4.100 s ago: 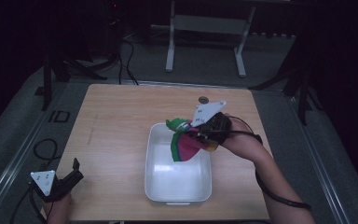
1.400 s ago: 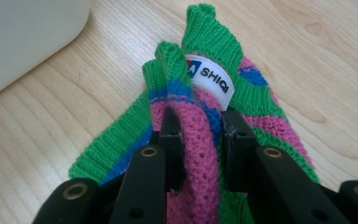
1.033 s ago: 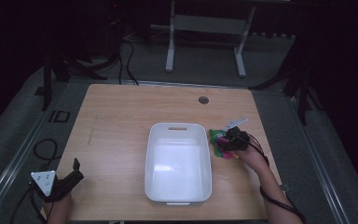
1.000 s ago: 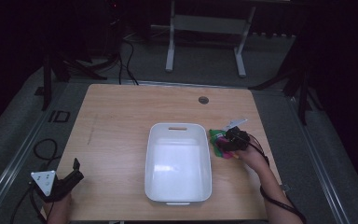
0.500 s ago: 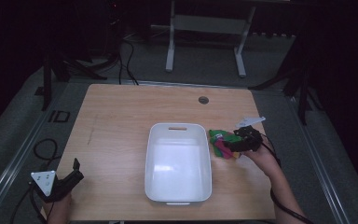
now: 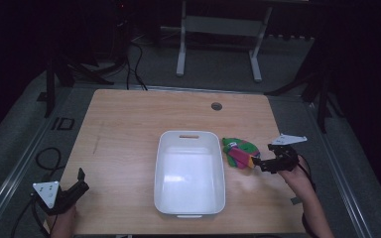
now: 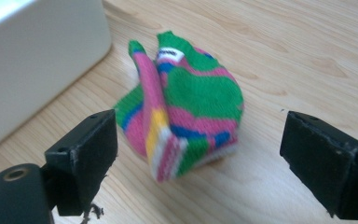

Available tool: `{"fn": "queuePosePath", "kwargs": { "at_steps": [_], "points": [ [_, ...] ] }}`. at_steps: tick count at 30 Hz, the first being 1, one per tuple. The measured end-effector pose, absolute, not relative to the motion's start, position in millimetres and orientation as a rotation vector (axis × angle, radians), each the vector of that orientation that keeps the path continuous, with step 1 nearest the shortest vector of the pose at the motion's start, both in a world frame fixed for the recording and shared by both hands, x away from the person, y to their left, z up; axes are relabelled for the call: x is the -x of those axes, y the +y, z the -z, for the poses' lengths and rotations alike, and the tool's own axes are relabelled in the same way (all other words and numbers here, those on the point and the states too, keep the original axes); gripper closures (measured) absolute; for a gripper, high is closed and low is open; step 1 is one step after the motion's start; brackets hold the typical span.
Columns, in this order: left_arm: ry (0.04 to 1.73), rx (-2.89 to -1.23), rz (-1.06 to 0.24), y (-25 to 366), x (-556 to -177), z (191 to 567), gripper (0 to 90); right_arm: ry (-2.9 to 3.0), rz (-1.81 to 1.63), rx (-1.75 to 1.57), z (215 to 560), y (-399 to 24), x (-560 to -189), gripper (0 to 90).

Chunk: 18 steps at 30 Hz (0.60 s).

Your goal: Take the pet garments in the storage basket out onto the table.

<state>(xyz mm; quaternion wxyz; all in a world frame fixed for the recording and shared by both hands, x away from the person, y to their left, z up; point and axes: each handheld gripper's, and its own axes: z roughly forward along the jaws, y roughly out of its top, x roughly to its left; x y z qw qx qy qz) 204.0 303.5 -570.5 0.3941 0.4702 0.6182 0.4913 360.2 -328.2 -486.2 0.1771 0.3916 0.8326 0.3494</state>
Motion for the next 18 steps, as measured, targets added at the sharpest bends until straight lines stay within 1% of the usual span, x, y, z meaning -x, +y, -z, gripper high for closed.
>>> {"fn": "queuePosePath", "kwargs": {
  "at_steps": [6,15,16,18],
  "points": [
    [1.570,-1.194,-1.248,303,-204,570,1.9,2.256,-0.998,-1.145,504,-348,-342,11.0],
    [1.569,-1.192,-1.250,303,-204,570,1.9,2.087,-1.044,-1.221,520,-370,-319,11.0],
    [1.569,-1.192,-1.250,303,-204,570,1.9,2.058,-1.046,-1.257,529,-377,-309,11.0],
    [1.569,-1.194,-1.250,303,-204,570,1.9,2.061,-1.023,-1.272,535,-380,-303,11.0]
  ]
}}
